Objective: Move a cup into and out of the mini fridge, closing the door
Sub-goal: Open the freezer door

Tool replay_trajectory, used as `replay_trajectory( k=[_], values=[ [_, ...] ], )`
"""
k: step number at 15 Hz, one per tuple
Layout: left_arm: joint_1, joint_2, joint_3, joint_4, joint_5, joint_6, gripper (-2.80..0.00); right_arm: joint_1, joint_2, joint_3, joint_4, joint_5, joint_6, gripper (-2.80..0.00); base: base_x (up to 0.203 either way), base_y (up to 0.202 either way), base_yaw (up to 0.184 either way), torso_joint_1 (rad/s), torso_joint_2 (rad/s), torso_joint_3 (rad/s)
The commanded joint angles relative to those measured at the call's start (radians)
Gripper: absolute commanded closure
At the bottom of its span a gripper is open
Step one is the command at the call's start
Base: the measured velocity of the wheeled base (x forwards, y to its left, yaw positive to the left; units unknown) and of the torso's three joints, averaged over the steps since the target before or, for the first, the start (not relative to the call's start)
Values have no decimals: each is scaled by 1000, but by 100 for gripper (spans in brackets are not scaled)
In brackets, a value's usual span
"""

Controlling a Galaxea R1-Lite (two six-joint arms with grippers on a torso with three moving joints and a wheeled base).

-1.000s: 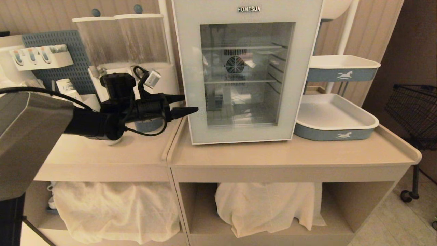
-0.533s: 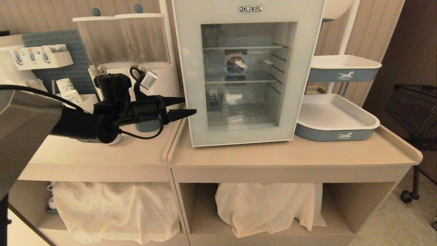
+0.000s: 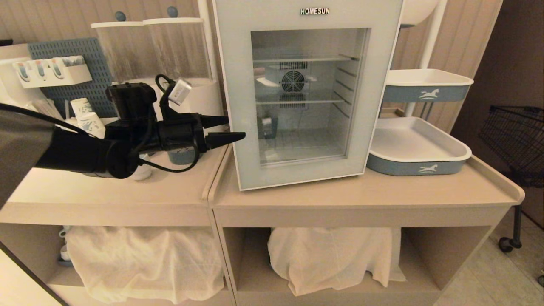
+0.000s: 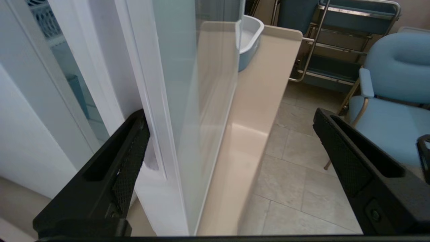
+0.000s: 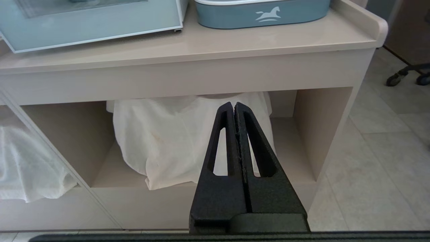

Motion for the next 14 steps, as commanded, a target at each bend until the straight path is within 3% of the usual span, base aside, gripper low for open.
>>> replay_trajectory(
  k=[1,7,10,14],
  values=[
    [-7,-53,40,-4,-4,-1,-280,1,1,0,1,0,-1,0,0,0,0,0,0,0],
    [-89,-251,262,-9,2,-16,-280,0,1,1,1,0,1,0,0,0,0,0,0,0],
    [-178,-365,383,-9,10,-13,-280,0,1,0,1,0,1,0,0,0,0,0,0,0],
    [-363,-497,511,-8,52,-12,-280,0,1,2,1,0,1,0,0,0,0,0,0,0]
  ],
)
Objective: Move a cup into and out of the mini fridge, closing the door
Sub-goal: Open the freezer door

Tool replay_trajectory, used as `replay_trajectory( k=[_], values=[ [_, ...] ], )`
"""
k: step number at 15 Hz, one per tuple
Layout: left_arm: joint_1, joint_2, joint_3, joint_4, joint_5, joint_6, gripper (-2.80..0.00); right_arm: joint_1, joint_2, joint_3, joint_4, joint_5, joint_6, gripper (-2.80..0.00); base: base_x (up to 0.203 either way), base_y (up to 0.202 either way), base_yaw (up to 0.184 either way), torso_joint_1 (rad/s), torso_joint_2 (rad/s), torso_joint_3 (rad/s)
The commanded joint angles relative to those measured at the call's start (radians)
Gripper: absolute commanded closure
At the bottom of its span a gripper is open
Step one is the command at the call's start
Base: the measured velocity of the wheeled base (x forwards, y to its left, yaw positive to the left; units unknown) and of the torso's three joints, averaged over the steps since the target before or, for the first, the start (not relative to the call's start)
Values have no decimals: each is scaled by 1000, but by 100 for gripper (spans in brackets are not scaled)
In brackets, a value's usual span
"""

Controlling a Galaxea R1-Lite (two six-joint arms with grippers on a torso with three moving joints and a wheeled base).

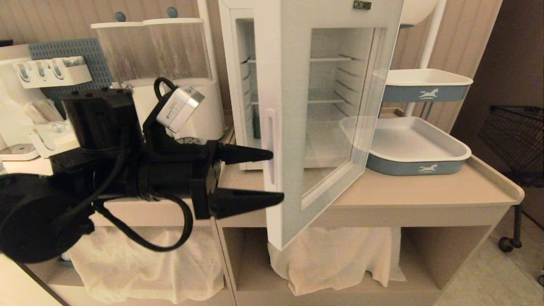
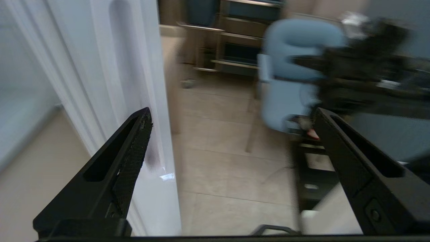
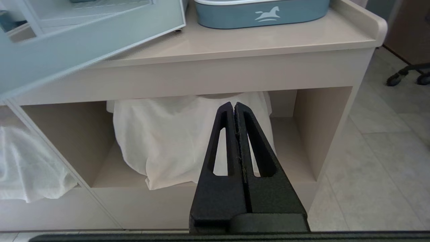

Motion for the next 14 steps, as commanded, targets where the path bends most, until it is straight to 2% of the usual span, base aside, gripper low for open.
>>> replay_trajectory(
  k=[1,4,8,9,11,12,13,14],
  values=[
    [-77,-80,51,-3,26,0,-280,0,1,1,1,1,1,0,0,0,0,0,0,0],
    [-182,-128,110,1,65,-1,-280,0,1,0,-1,1,0,0,0,0,0,0,0,0],
    [-224,-197,179,6,102,-1,-280,1,1,0,1,1,0,0,0,0,0,0,0,0],
    [-224,-229,202,10,138,-2,-280,1,1,0,1,1,0,0,0,0,0,0,0,0],
    [-222,-294,219,57,285,-14,-280,0,1,0,1,1,-1,0,0,0,0,0,0,0],
    [-221,-355,214,125,374,-23,-280,0,1,0,1,1,0,0,0,0,0,0,0,0],
    [-219,-416,203,210,437,-27,-280,0,1,0,1,1,-1,0,0,0,0,0,0,0],
    [-214,-485,178,341,493,-29,-280,0,1,0,2,1,1,0,0,0,0,0,0,0]
  ],
)
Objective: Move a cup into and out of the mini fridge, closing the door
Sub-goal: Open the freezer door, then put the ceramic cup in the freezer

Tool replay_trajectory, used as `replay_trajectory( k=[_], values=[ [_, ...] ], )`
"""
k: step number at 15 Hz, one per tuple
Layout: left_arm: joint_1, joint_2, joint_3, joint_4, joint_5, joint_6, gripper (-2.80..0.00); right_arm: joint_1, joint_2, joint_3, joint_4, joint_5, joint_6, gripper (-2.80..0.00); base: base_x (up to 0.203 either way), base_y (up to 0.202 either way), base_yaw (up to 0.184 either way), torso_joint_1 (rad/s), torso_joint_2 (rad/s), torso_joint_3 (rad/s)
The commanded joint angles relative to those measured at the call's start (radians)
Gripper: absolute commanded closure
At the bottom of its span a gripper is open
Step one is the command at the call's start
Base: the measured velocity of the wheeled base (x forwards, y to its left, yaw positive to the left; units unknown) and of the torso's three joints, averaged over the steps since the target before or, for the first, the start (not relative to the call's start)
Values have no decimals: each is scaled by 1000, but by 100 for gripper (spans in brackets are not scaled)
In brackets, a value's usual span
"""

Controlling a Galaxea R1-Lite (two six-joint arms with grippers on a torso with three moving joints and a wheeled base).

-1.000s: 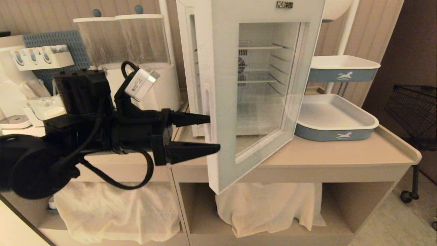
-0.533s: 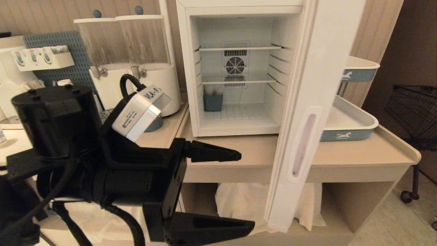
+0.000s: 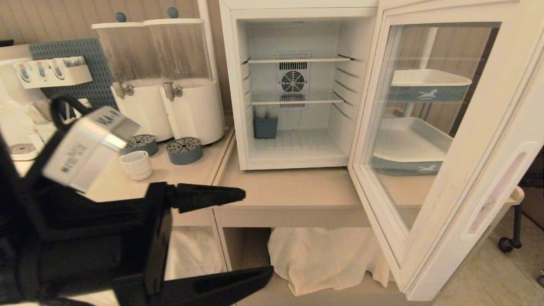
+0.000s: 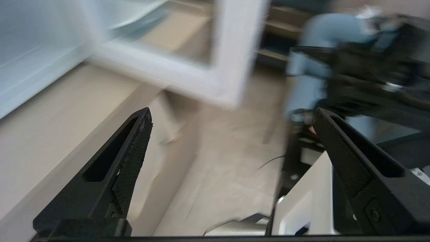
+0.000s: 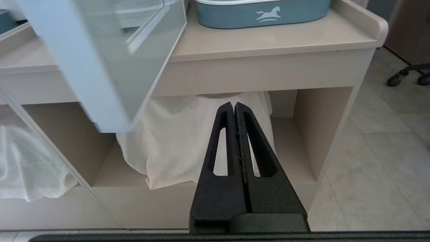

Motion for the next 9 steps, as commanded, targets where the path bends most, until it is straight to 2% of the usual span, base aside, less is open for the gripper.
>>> replay_trajectory(
  k=[1,3,4,5,6,9],
  values=[
    [11,-150,-61,270,84,-1,-280,0,1,0,1,0,0,0,0,0,0,0,0,0],
    [23,-238,-242,681,205,-3,-280,1,1,0,-1,0,-1,0,-142,18,-3,4,0,2],
    [28,-283,-304,814,285,-8,-280,1,1,0,-1,0,-1,0,-54,28,2,4,-4,2],
    [39,-324,-339,901,421,-14,-280,0,1,0,-1,0,-1,0,-55,55,3,6,-17,18],
    [62,-357,-346,927,534,-19,0,1,1,0,1,0,-1,0,0,0,0,0,0,0],
    [164,-394,-292,935,712,-24,0,0,1,0,1,0,1,0,0,0,0,0,0,0]
  ],
)
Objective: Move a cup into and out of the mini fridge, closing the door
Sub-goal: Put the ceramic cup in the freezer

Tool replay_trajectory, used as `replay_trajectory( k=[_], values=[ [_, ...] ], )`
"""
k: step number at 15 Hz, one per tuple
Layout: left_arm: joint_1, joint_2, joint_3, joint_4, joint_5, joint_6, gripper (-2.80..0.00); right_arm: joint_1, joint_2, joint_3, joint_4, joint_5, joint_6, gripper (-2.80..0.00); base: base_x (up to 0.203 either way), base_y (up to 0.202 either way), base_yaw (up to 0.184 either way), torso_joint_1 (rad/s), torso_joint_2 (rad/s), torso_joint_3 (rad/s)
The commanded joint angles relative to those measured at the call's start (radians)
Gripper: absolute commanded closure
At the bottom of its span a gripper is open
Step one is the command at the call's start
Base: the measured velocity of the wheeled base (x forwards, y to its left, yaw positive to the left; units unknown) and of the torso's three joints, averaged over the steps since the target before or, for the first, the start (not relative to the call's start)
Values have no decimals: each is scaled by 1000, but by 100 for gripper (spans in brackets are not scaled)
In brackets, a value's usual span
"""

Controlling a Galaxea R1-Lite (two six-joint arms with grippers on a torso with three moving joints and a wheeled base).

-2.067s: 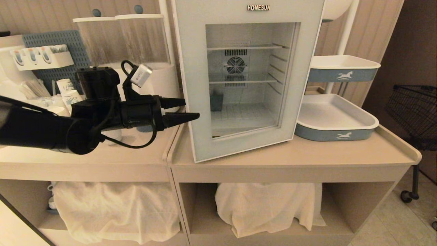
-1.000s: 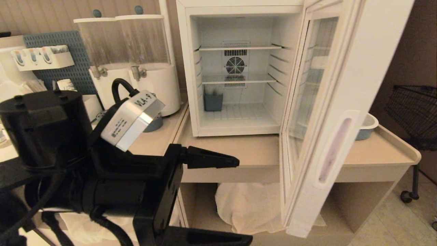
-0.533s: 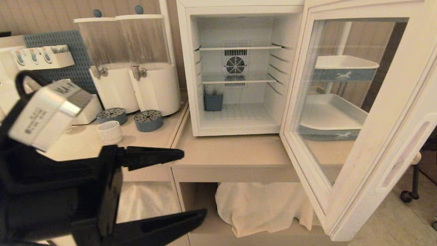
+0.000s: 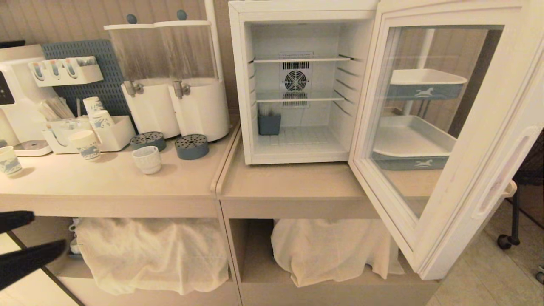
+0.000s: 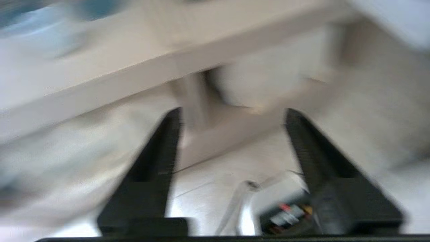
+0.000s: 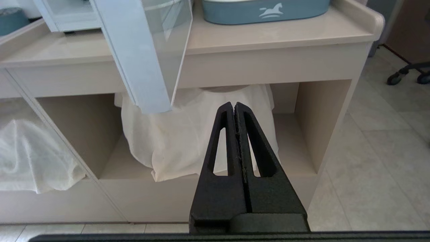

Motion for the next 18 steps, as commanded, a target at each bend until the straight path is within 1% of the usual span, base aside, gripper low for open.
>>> replay_trajectory(
  k=[1,2,4,6,8,10,12,13,14,15,16,17,18],
  values=[
    [68,-31,33,-3,77,-10,0,-1,1,0,0,0,-1,0,0,0,0,0,0,0],
    [94,-31,63,-25,105,-26,0,1,1,0,0,0,-1,0,0,0,0,0,0,0],
    [117,-60,131,-76,139,-83,0,1,1,0,0,0,0,0,0,0,0,0,0,0],
    [124,-118,190,-83,183,-139,0,0,1,0,0,0,0,0,0,0,0,0,0,0],
    [135,-197,239,-75,199,-155,0,1,1,0,0,0,-1,0,0,0,0,0,0,0],
    [200,-299,295,-65,197,-155,0,1,1,0,0,0,-1,0,0,0,0,0,0,0],
    [260,-407,348,-38,180,-151,0,1,1,-1,4,0,-1,0,0,0,0,0,0,0],
    [297,-467,365,-10,156,-151,0,-1,1,-3,13,0,-1,0,0,0,0,0,0,0],
    [352,-534,375,54,124,-164,0,1,1,-3,15,0,0,0,0,0,0,0,0,0],
    [383,-569,370,151,102,-214,0,1,1,-3,14,0,1,0,0,0,0,0,0,0],
    [392,-573,354,250,85,-303,0,1,1,-3,16,0,-1,0,0,0,0,0,0,0],
    [397,-572,327,303,76,-356,0,1,1,-3,16,0,1,0,0,0,0,0,0,0],
    [398,-571,265,344,69,-392,0,1,1,-3,17,0,-1,0,0,0,0,0,0,0]
  ],
)
